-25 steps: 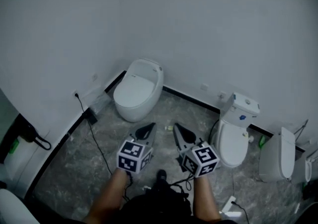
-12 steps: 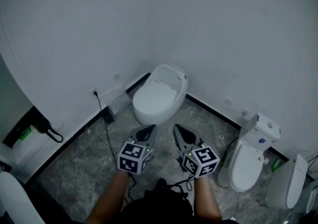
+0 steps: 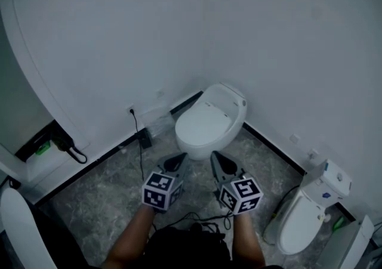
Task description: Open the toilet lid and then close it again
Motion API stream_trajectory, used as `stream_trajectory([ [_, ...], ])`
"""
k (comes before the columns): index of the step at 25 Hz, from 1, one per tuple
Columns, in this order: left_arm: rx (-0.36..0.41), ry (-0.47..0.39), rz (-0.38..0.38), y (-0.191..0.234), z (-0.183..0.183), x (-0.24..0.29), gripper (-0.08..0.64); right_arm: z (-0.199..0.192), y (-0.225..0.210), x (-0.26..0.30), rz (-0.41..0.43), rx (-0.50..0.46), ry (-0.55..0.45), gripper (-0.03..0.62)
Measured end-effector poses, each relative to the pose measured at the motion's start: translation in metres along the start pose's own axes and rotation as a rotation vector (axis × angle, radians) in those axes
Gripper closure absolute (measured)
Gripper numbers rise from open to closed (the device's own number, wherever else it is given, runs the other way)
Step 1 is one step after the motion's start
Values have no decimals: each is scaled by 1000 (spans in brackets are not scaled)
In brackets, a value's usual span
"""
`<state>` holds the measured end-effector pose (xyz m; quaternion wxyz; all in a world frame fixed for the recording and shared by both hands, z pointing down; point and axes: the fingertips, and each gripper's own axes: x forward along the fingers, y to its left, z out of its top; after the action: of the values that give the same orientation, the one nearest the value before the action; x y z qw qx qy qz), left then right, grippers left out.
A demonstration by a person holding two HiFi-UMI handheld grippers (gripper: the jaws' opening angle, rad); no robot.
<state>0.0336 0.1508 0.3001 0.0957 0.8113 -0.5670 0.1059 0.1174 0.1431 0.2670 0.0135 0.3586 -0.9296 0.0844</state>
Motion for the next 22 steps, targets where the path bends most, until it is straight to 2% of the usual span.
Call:
stream_trajectory([
  [4, -15, 0, 26, 13, 3, 8, 554, -4, -8, 15, 15, 21, 7, 583],
  [9, -21, 3, 27, 39, 0, 29, 554, -7, -24, 40, -9, 23, 22, 581],
  [17, -33, 13, -33, 95, 5, 83, 554, -13, -57, 99, -97, 46, 55, 581],
  [22, -41, 46, -96, 141, -4, 118, 554, -16, -73, 147, -178, 65, 68, 581],
])
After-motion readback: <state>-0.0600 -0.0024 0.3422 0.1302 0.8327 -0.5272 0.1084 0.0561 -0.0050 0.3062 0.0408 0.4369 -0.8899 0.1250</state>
